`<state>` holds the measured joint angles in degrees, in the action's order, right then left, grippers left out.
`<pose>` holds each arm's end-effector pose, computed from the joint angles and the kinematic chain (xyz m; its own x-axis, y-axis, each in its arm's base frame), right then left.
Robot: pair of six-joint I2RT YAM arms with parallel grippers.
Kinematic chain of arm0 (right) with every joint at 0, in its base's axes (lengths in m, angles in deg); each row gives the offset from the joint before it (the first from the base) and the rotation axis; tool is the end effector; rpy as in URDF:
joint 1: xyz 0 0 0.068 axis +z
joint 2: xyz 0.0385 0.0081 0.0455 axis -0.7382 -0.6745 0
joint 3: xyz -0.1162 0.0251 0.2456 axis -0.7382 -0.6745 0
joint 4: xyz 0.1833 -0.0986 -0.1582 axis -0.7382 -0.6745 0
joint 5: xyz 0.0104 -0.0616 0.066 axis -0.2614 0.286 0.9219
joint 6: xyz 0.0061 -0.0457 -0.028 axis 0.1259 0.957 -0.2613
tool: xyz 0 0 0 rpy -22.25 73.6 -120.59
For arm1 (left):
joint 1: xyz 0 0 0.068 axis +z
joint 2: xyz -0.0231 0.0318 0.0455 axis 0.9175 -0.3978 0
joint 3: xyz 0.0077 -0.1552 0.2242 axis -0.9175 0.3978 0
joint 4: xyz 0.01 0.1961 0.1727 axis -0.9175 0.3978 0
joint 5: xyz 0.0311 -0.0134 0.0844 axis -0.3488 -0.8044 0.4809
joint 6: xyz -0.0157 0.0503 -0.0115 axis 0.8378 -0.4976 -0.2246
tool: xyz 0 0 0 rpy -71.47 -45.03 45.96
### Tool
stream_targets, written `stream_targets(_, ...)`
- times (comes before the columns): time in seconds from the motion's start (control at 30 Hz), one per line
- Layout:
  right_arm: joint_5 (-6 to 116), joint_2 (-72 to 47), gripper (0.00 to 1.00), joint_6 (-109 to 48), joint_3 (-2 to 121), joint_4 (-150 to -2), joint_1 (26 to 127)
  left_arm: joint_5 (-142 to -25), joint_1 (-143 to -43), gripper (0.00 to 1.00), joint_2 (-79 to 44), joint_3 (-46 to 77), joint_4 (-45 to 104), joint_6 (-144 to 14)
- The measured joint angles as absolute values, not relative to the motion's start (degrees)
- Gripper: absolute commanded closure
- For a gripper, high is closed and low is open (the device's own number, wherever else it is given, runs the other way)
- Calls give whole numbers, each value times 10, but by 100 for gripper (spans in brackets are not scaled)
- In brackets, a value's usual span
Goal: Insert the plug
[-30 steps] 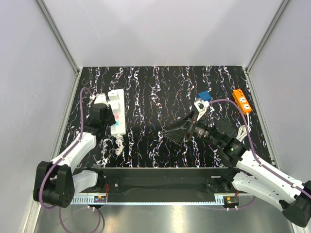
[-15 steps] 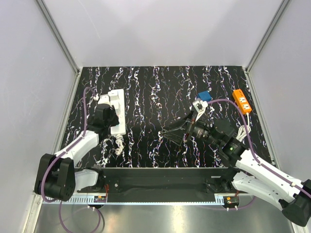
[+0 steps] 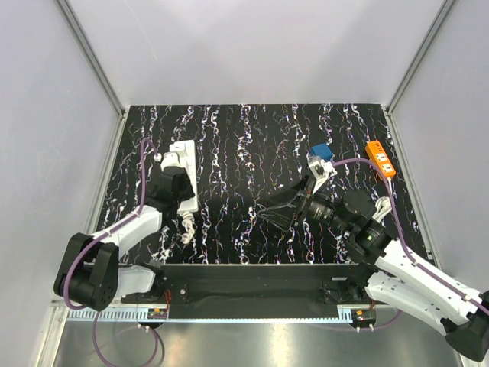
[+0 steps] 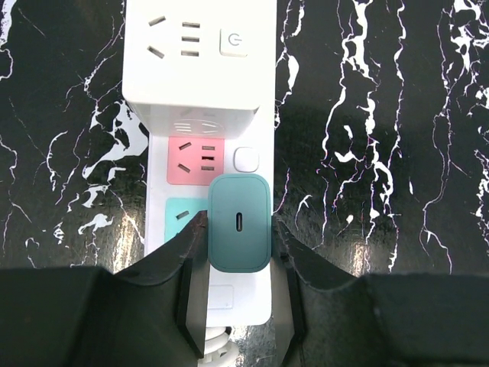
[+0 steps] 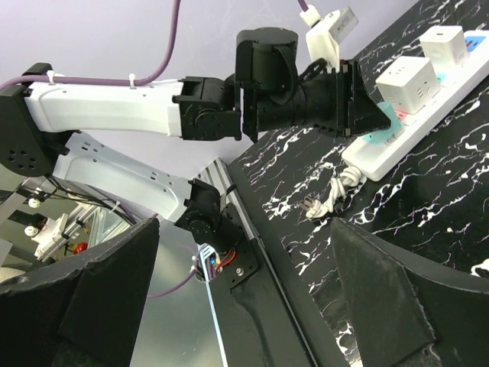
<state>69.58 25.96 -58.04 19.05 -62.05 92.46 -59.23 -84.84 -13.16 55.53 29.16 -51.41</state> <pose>0.1200 0.1383 0.3297 -0.4606 0.2815 -0.8418 -0.7975 0.2852 0.5317 0.2405 -0.0691 0.1904 -0.5528 -0.2408 -0.7977 -0.1526 0.9704 -0.1872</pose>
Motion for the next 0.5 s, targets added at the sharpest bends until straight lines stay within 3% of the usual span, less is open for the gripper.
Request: stream_targets(0.5, 696, 278, 0, -568, 191, -652, 925, -507, -876, 100, -115, 544, 356, -502)
